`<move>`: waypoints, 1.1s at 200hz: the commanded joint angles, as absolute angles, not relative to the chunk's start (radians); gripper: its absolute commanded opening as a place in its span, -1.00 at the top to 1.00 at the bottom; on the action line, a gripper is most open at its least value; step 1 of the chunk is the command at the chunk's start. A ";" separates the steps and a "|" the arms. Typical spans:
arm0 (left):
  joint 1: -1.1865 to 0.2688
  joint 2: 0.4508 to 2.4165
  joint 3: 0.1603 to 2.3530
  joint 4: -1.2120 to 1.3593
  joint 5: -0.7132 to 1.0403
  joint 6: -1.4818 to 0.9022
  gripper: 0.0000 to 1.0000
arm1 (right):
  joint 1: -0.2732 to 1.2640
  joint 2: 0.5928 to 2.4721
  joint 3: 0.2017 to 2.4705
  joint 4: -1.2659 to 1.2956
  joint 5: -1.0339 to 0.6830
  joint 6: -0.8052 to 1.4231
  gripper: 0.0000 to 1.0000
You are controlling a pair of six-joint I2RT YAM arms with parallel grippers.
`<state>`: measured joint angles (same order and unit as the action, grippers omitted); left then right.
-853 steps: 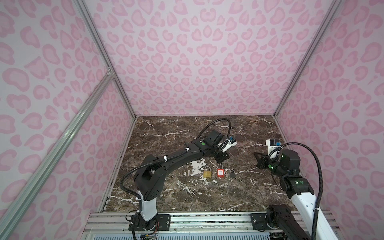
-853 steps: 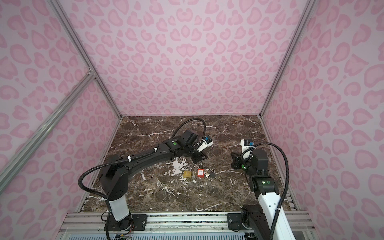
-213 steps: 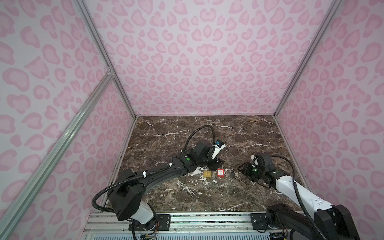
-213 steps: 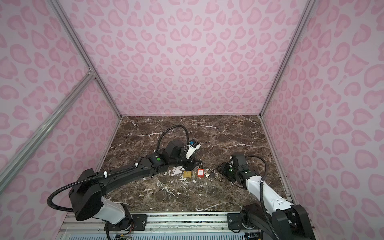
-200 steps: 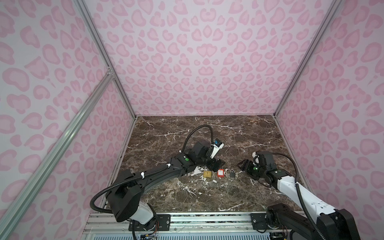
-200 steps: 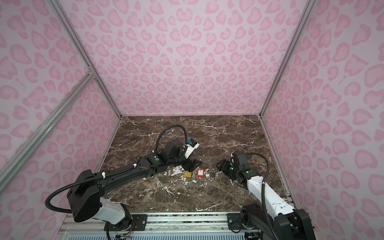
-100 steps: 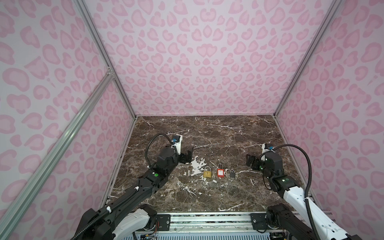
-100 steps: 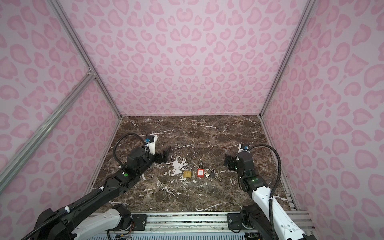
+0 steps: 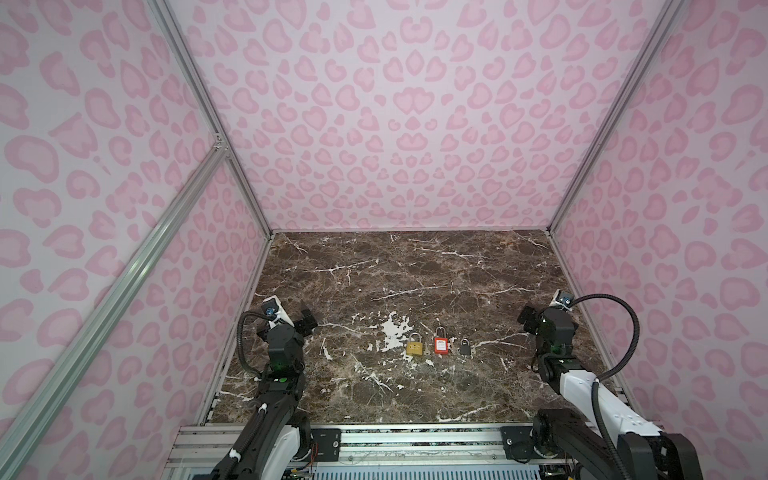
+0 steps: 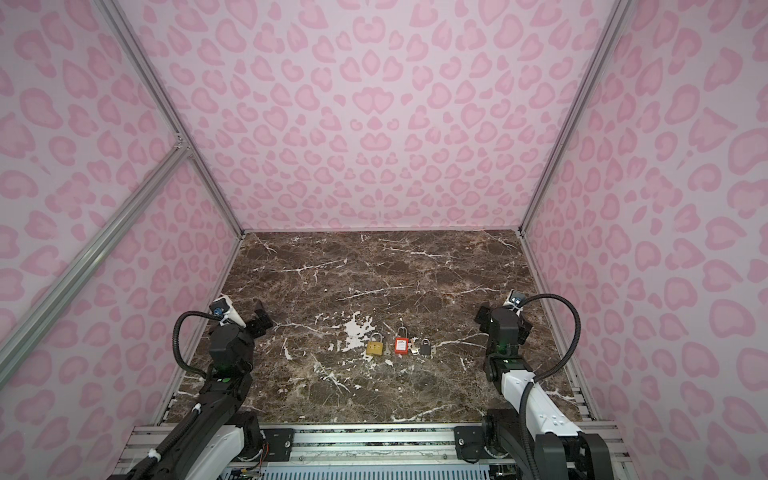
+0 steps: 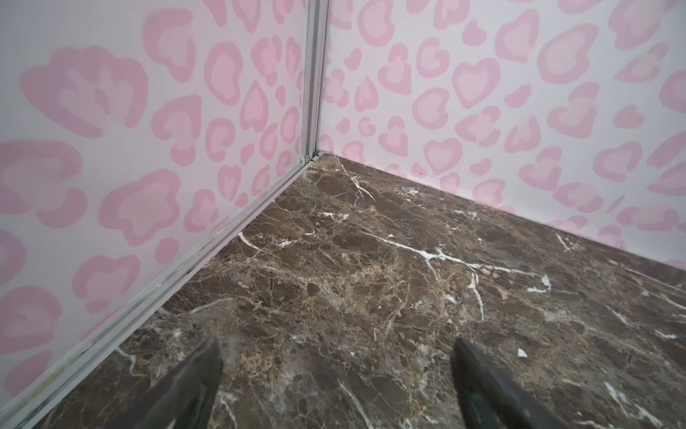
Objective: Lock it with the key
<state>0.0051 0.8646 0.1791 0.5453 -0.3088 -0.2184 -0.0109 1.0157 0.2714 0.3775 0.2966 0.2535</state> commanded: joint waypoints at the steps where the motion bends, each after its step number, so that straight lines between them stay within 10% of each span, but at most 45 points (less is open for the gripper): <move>1: 0.013 0.971 0.193 0.718 -0.268 -0.234 -0.95 | -0.027 1.092 0.255 0.582 0.319 0.233 -0.96; 149: 0.063 1.469 0.254 1.118 -0.015 -0.094 -0.94 | -0.007 1.563 0.203 1.268 0.203 0.082 -0.96; 220: 0.029 1.469 0.330 0.968 -0.078 -0.065 -0.95 | 0.053 1.533 0.331 0.977 0.322 0.063 -0.96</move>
<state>0.0441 1.4631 0.3130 0.9779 -0.0425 -0.0929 0.0486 1.5379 0.3187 1.0389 0.2623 0.0769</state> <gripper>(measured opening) 0.973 0.981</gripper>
